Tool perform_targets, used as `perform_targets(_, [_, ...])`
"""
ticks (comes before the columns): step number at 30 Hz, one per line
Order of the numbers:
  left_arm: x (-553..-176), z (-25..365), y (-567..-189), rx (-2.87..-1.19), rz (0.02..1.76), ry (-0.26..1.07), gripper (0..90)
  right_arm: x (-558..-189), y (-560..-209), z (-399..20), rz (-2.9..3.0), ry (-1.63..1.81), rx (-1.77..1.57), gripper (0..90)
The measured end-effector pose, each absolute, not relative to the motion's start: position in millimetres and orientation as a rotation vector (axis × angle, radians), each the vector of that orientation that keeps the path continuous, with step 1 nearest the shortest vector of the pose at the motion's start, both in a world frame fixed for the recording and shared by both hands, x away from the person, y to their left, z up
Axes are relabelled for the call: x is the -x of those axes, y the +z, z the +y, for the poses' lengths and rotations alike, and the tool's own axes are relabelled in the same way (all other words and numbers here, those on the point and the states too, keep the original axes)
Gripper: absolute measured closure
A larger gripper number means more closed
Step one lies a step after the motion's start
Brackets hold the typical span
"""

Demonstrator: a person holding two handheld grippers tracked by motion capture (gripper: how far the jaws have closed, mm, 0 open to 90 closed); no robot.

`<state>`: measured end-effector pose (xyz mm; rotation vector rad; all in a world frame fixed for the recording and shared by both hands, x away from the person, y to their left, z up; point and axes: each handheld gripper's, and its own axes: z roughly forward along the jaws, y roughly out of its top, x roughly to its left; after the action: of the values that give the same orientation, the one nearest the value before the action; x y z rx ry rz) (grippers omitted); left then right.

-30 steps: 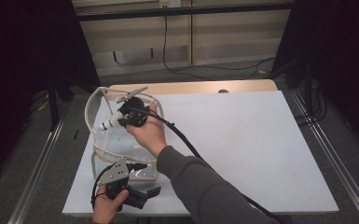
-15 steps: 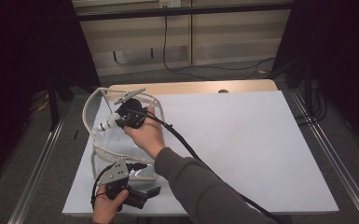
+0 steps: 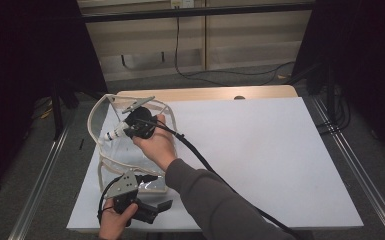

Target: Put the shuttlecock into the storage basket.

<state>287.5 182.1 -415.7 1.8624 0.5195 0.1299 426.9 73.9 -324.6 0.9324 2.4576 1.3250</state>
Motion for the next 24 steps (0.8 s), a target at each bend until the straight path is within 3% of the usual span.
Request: perform_targets(24, [-288,183,-416,-1.881,0.505,0.14,2.5,-436,-345,73,2.509,1.233,-0.925,88.2])
